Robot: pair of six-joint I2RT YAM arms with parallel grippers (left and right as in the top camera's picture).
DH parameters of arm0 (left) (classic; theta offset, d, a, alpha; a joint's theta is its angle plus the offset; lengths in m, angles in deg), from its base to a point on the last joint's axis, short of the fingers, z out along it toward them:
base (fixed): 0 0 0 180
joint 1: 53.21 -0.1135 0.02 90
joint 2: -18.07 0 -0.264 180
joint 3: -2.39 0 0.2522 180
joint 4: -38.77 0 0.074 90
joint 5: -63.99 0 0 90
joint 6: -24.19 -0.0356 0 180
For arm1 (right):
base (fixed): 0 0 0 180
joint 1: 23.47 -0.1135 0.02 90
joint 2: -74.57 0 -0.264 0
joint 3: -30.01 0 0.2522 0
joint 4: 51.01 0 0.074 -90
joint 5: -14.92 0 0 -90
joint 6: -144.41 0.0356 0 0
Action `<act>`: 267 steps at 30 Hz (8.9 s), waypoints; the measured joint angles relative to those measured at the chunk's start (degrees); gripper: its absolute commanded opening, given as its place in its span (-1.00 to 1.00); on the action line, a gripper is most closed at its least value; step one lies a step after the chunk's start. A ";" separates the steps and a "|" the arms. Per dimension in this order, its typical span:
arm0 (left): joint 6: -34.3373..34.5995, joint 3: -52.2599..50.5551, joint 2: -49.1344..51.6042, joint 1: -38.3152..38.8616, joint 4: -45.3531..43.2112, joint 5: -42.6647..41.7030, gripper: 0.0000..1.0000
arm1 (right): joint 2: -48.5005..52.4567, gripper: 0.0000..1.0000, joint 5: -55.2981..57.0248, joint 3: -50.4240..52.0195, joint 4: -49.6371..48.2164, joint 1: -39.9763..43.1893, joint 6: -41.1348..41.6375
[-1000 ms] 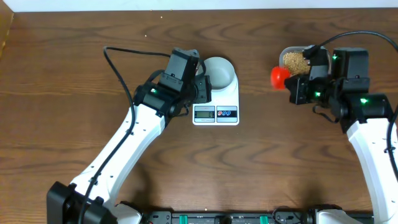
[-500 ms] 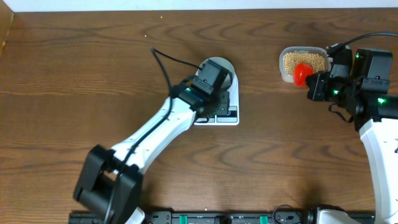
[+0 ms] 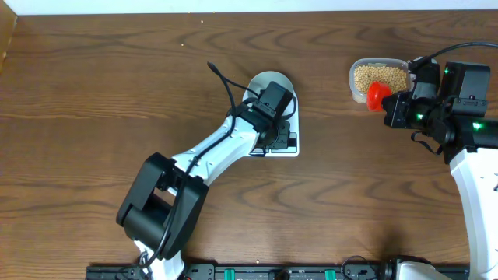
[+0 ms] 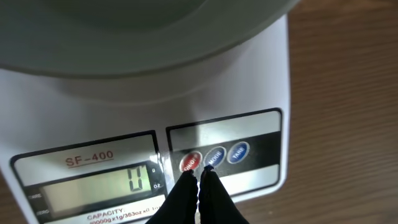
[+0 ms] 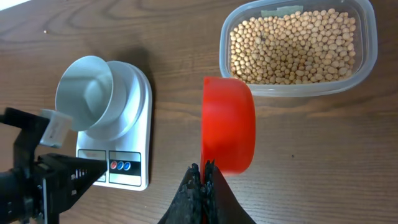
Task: Scoop item into bowl and weigh 50g on scale
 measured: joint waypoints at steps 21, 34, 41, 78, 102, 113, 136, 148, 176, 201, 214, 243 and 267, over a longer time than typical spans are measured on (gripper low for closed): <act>0.17 0.02 3.15 0.00 -1.25 -0.20 -0.86 | 0.00 -0.98 0.00 0.00 1.07 0.00 0.00; 1.44 0.17 3.43 -0.04 -1.40 -0.37 -0.86 | 0.00 -0.98 0.00 0.00 1.66 0.00 0.00; 1.20 0.17 3.06 -0.04 -1.14 -0.39 -0.86 | 0.00 -0.98 0.00 0.00 1.70 0.00 0.00; -13.40 0.17 -4.94 -0.04 2.97 -0.39 -0.86 | 0.00 -0.98 0.13 0.00 0.50 0.00 -1.31; -28.35 0.15 -24.06 -9.07 12.15 0.74 -0.85 | 0.00 -0.98 0.13 0.00 -1.09 0.00 -1.53; -30.49 0.15 -24.06 -9.05 14.88 -0.24 -0.85 | 0.00 -0.98 0.13 0.00 -1.14 0.00 -1.55; -31.54 0.15 -24.06 -9.05 15.02 -0.39 0.96 | 0.00 -0.98 0.13 0.00 -0.68 0.00 -1.75; -31.54 0.15 -24.06 -9.05 15.02 -0.39 0.96 | 0.00 -0.98 0.11 0.00 1.44 0.00 -1.75; -31.54 0.15 -24.06 -9.05 15.02 -0.39 0.96 | 0.00 -0.98 -2.08 0.00 3.28 0.00 -1.95; -31.54 0.15 -24.06 -9.05 15.02 -0.39 0.96 | 12.31 -0.98 9.73 -26.12 8.26 0.00 -4.85; -31.54 0.15 -24.06 -9.05 15.04 -0.39 0.96 | 25.31 -0.98 19.87 -26.73 8.09 0.00 -11.91; -31.54 0.15 -24.06 -9.05 15.04 -0.39 0.96 | 37.07 -0.98 5.31 -26.84 7.69 2.27 -7.76; -31.54 0.15 -24.06 -9.05 15.04 -0.39 0.96 | 40.65 -0.98 -9.18 -26.64 5.81 6.99 -4.22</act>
